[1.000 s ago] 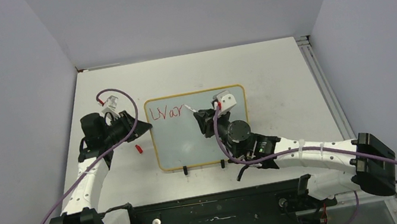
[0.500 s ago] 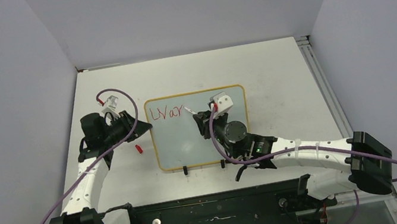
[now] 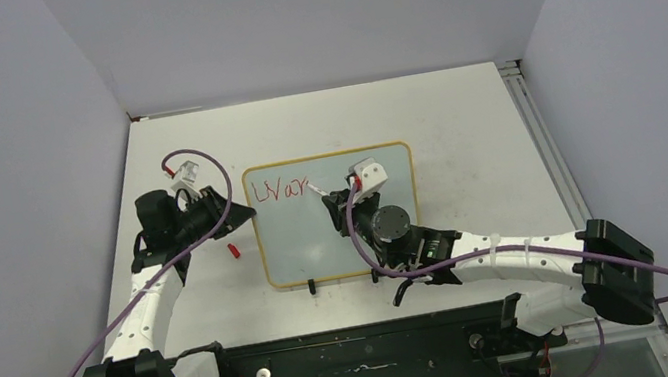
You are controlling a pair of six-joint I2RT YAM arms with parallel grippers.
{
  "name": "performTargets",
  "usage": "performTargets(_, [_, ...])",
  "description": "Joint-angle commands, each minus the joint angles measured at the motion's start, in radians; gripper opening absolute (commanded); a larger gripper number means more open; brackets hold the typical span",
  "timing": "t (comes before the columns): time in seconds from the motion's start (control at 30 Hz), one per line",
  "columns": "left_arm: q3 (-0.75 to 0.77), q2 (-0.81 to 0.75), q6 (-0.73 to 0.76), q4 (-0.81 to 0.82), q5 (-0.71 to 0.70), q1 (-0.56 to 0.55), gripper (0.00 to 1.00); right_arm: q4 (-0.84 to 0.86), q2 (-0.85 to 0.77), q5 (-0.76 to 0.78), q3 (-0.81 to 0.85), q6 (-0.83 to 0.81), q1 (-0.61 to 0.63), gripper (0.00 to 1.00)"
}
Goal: Write a sentence on the whiteboard
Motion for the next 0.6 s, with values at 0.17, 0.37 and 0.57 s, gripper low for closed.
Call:
performTargets(0.17, [0.045,-0.012,0.009,0.016,0.02,-0.006,0.19,0.012,-0.053,0.055,-0.02,0.003,0.0,0.05])
performTargets(0.37, [0.042,-0.013,0.009,0.016,0.019,-0.006,0.19,0.0,-0.059,0.053,-0.028,0.011,0.0,0.05])
performTargets(0.57, [0.043,-0.013,0.01,0.014,0.018,-0.006,0.19,-0.016,-0.045,0.03,-0.031,0.021,0.001,0.05])
